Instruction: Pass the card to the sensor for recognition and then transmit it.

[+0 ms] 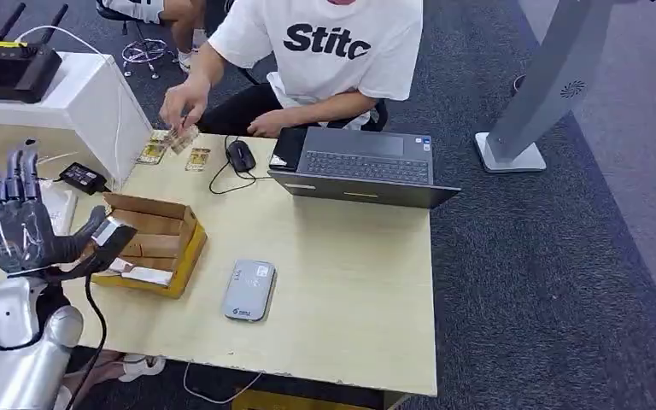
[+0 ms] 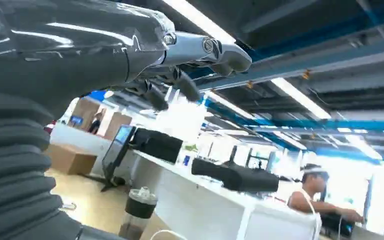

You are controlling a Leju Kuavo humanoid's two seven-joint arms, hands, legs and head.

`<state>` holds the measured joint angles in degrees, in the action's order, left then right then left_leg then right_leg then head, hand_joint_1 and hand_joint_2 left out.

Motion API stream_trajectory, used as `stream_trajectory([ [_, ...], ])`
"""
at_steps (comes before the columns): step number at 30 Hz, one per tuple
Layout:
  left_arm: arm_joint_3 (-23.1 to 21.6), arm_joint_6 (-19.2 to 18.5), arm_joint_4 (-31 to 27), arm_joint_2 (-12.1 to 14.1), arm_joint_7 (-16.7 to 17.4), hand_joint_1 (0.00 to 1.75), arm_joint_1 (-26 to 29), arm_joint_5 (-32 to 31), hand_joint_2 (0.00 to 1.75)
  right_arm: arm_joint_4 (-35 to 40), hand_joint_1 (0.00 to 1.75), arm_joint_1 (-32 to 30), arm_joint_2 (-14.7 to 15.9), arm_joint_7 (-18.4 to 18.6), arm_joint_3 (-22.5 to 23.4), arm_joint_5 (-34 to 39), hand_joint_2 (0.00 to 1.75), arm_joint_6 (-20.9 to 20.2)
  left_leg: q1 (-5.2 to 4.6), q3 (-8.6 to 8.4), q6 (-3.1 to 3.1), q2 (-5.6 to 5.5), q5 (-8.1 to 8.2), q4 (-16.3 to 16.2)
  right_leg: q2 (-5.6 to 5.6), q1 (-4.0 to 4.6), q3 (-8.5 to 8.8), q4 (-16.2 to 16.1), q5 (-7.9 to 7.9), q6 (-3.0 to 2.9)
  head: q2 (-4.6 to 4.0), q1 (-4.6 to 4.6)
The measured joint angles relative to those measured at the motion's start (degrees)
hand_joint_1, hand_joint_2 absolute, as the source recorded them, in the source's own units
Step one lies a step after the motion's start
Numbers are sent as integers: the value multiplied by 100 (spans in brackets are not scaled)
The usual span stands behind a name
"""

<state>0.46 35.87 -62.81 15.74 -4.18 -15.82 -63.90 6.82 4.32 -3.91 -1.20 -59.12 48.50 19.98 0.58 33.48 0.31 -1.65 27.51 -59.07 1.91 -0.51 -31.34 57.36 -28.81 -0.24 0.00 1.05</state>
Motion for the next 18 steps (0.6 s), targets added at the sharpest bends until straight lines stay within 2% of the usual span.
stream_trajectory([
  [4, 325, 221, -657, -6, -435, 0, 557, 792, 0, 0, 0, -14, -2, -24, 0, 144, 175, 37, 0, 0, -2, 17, 4, 2, 19, 0, -4, 1, -1, 0, 0, 2],
  [6, 581, 318, -1144, -57, -757, 0, 1066, 1113, 0, 0, 0, -38, -4, -77, 13, 247, 175, 83, -1, -1, -3, 27, 13, 2, 27, 0, -6, 0, -5, -1, 0, 0],
  [8, 880, 363, -1639, -215, -1185, 0, 1652, 1480, 0, 0, 0, -65, -7, -125, 28, 343, 175, 96, -1, 1, -1, 32, 21, 2, 32, -1, -9, -2, -9, 0, 0, 4],
  [10, 1273, 216, -2086, -562, -1828, 0, 2091, 2138, 0, 0, 0, -80, -15, -179, 42, 463, 175, 122, -2, 2, 5, 30, 25, 2, 30, -1, -8, -3, -14, -1, 0, -2],
  [11, 1538, -1, -2303, -786, -2226, 0, 2302, 2569, 0, -2, 0, -87, -26, -223, 57, 544, 175, 166, -5, 2, 6, 30, 26, 2, 30, -3, -6, -4, -14, -1, 0, 0],
  [12, 1837, -250, -2491, -1081, -2590, 0, 2458, 2928, 0, -2, 0, -97, -48, -269, 81, 620, 175, 210, -6, 3, 9, 31, 28, 2, 30, -4, -6, -5, -15, 0, 0, 2],
  [14, 2597, -842, -2659, -1777, -3070, 0, 2677, 3493, 0, -11, 0, -117, -74, -332, 136, 741, 175, 287, -8, 2, 17, 31, 34, 1, 29, -4, -4, -8, -17, 4, 0, -2],
  [15, 2938, -1000, -2650, -2042, -3103, 0, 2734, 3637, 0, -15, 0, -124, -92, -352, 155, 787, 175, 313, -8, 1, 18, 31, 35, 1, 29, -5, -4, -9, -18, 5, 0, -2],
  [17, 3546, -969, -2365, -2497, -3014, 0, 2785, 3737, 0, -30, 0, -134, -112, -380, 173, 852, 175, 334, -8, -2, 20, 29, 39, 0, 24, -5, -2, -11, -18, 6, 0, 0],
  [18, 3783, -922, -2100, -2670, -2950, 0, 2761, 3708, 175, -35, 0, -135, -116, -385, 175, 861, 175, 334, -10, -3, 21, 25, 39, 0, 18, -7, 1, -12, -18, 6, 0, -2],
])
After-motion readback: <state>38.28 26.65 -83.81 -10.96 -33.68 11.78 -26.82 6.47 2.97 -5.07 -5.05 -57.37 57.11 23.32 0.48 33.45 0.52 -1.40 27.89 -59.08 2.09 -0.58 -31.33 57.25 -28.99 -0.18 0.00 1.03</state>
